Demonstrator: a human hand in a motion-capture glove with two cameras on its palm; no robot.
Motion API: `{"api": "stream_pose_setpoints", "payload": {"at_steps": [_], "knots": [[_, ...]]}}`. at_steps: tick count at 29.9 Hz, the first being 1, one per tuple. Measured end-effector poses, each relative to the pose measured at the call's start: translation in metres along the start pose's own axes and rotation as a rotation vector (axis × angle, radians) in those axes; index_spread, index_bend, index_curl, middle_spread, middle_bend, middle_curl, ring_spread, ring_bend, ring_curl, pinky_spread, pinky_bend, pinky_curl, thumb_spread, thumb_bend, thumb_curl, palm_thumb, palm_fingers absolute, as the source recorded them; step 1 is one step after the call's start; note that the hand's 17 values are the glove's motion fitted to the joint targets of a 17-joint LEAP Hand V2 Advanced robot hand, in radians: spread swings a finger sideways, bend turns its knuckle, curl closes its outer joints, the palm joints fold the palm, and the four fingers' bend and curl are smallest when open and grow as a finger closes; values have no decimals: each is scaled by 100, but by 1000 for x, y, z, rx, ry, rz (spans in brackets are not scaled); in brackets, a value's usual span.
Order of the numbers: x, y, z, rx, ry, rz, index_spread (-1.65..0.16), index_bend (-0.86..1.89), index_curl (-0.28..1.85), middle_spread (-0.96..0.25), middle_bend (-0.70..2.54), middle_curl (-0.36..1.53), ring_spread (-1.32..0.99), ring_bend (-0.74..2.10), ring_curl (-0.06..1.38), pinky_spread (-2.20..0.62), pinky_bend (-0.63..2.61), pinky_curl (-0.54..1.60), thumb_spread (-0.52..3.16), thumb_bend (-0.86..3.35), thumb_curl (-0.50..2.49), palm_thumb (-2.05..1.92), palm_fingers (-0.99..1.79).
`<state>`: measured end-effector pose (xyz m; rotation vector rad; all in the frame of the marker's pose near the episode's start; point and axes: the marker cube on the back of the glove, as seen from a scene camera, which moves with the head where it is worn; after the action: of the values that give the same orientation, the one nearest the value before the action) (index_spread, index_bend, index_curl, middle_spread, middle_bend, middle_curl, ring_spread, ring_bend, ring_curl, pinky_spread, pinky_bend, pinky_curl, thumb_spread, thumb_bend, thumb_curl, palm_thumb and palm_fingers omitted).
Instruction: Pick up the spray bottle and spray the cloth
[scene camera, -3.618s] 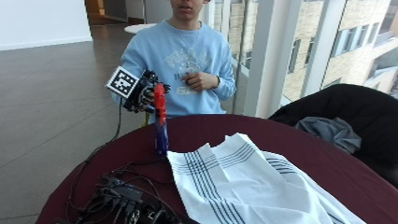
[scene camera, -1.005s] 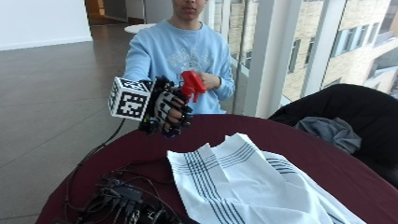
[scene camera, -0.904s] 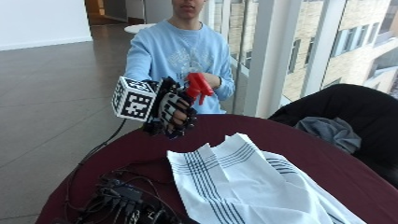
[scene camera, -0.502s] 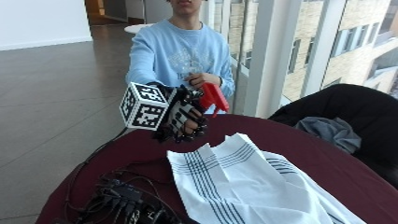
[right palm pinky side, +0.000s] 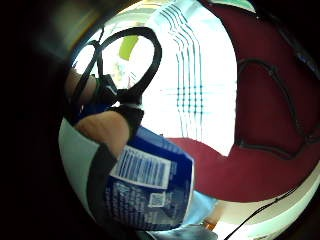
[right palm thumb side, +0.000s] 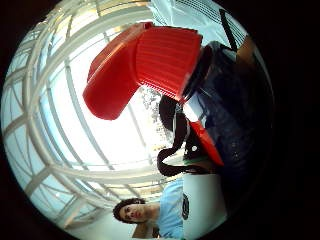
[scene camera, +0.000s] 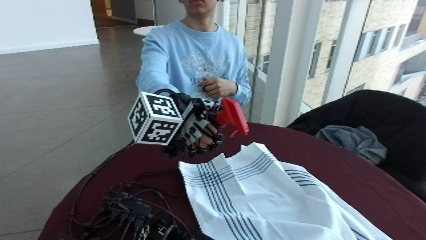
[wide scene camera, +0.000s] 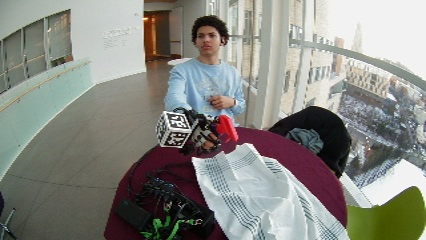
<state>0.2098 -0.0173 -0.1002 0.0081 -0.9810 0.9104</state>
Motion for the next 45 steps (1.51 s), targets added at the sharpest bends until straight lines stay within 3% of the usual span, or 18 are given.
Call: {"api": "stream_pose_setpoints", "payload": {"at_steps": [45], "knots": [[5, -2, 14, -55, 22, 46, -15, 15, 40, -6, 32, 48, 0, 46, 41, 23, 20, 35, 110, -2, 46, 75, 114]]}}
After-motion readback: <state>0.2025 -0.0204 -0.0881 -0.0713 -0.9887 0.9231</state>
